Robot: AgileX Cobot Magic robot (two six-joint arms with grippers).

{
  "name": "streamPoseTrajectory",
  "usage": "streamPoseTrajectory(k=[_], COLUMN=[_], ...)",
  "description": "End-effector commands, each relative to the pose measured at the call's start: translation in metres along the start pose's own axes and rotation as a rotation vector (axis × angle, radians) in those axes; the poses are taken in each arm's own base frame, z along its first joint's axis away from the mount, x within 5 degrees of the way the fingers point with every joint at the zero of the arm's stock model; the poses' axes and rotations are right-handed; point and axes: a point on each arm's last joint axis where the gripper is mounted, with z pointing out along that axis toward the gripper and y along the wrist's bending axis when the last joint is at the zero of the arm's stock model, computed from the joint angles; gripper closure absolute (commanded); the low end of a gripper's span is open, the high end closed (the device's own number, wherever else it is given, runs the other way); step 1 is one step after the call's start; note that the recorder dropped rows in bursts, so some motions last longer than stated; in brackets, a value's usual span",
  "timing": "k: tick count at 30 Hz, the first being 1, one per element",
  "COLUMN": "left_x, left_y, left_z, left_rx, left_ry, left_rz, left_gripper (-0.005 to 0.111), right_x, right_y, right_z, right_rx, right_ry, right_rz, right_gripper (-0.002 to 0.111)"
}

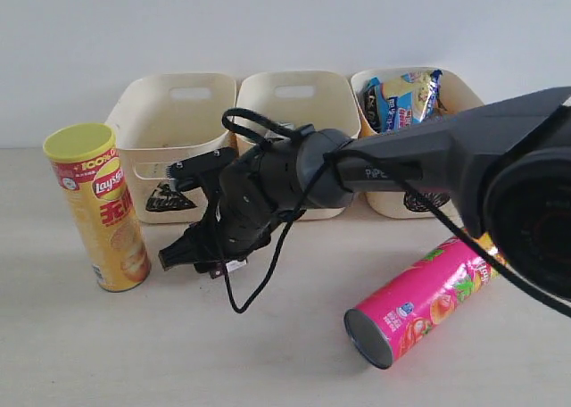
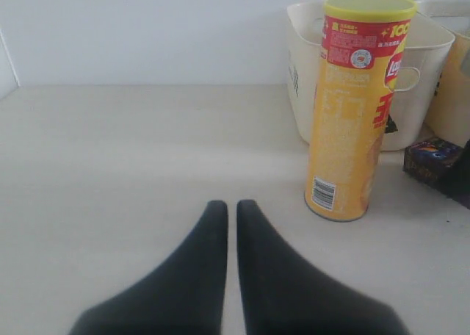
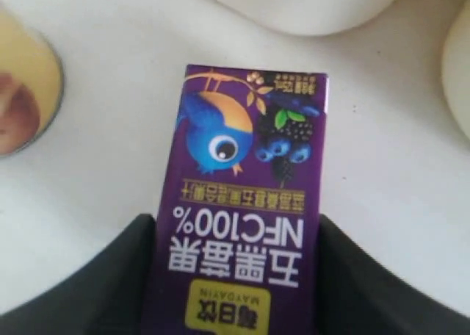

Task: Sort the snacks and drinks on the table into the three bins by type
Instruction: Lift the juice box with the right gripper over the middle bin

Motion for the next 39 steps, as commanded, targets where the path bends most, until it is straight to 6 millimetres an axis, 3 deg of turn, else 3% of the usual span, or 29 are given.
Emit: streamPoseTrajectory(k=[1,7,9,10,12,17,19,24,28,39], left_x=[-0.002,-0.002,-0.002,-0.002,-0.002,-0.002,-0.002,-0.002,-0.002,-0.002], left_y=[0.000,0.000,0.000,0.000,0.000,0.000,0.000,0.000,0.000,0.000], left_z=[-0.001,-0.001,-0.001,-0.001,-0.001,-0.001,-0.001,-0.001,-0.001,-0.001], left_rx=[-0.003,-0.003,-0.003,-0.003,-0.003,-0.003,-0.003,-0.003,-0.003,-0.003], left_ry=[-0.014,-0.014,-0.014,-0.014,-0.014,-0.014,-0.014,-0.014,-0.014,-0.014], left_rz=[-0.011,-0.011,-0.011,-0.011,-0.011,-0.011,-0.011,-0.011,-0.011,-0.011], left_gripper=[0.102,0.102,0.102,0.102,0.102,0.102,0.102,0.102,0.102,0.102], right_x=[-0.011,-0.010,-0.015,-0.022,-0.027,-0.037,-0.040,-0.051,-0.055,-0.090], right_y=[0.010,0.009,0.006,0.000,-0.007,-0.037,-0.063,-0.104,-0.138,-0.165], right_z=[-0.035,-0.071,-0.096,-0.112,-0.124,-0.144,-0.145,-0.150,-0.139,-0.085], right_rx=[-0.027,-0.035,-0.028,-0.023,-0.013,0.029,0.067,0.112,0.169,0.220], right_ry=[-0.080,-0.142,-0.191,-0.221,-0.245,-0.291,-0.310,-0.428,-0.458,-0.440], right_rz=[-0.056,-0.082,-0.104,-0.094,-0.079,-0.026,0.014,0.069,0.074,0.046], right_gripper=[0.108,0.108,0.108,0.108,0.108,0.108,0.108,0.108,0.108,0.108])
